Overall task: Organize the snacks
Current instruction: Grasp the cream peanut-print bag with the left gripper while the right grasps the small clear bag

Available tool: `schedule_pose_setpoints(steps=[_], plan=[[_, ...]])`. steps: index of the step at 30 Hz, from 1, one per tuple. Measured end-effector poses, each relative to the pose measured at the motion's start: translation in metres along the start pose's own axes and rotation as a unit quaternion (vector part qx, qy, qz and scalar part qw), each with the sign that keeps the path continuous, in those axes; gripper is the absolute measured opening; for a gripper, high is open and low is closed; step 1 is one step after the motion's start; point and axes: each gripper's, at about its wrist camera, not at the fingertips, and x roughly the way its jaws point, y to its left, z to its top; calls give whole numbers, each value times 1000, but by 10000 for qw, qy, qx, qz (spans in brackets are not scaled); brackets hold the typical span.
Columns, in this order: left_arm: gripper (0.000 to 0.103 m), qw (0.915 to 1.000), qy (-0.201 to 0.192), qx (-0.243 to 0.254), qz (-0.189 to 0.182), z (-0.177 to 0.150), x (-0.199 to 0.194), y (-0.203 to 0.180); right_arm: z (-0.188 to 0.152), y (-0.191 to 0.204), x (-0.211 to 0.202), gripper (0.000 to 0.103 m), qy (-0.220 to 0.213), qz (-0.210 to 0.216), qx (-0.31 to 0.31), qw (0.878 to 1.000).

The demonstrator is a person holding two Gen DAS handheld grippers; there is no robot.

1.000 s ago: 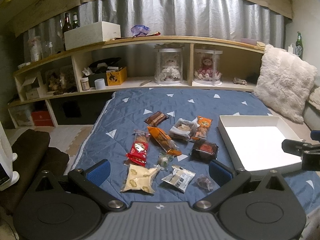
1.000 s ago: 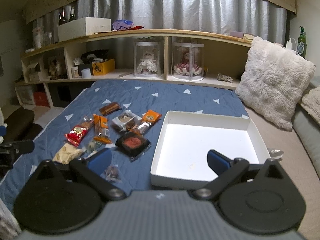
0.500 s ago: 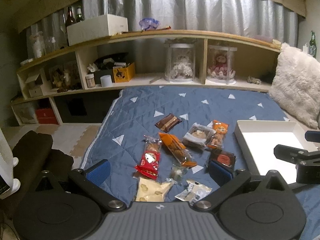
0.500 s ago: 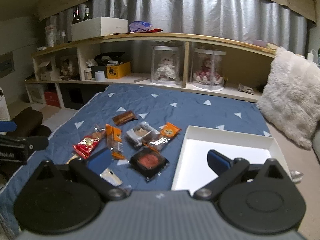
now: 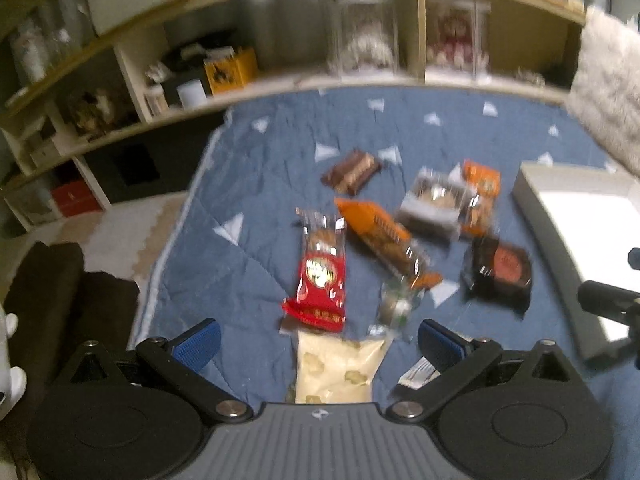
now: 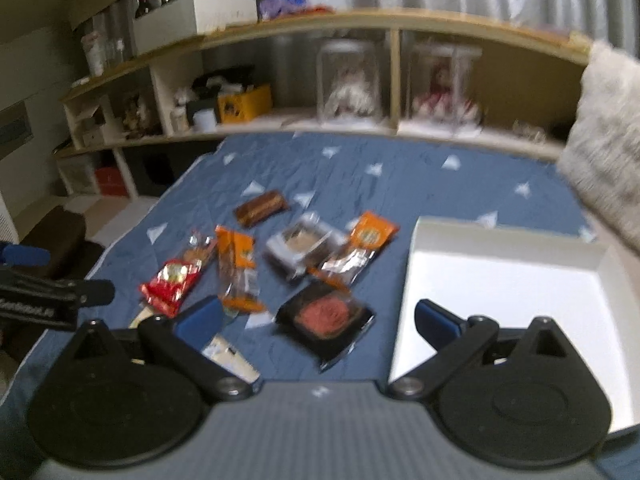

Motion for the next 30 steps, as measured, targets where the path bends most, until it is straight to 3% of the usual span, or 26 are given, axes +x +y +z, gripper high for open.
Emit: schedule_pose_setpoints(steps=[5,12,19,21,23,30], plan=[[103,9985,526,73,-132,-4,36,7,-9,-4,23,103,313,183,45,9993],[103,9950,967,148,-217,-10,70,15,-21,-8,50,103,619,430,258,9968],[103,9896,1175,-44,-831,-15,82,21,-29,-3,62,100,1076,755,215,9911],[103,9871,1222,-162,-1018,-15,84,23,-29,-5,64,87,1185,891,308,9885],[103,9841,1266,-286,-1212,-16,87,25,-31,-5,69,63,1352,984,358,9853],[103,9798,1381,-344,-1408,-18,93,28,-42,5,86,41,1785,1353,201,9744]])
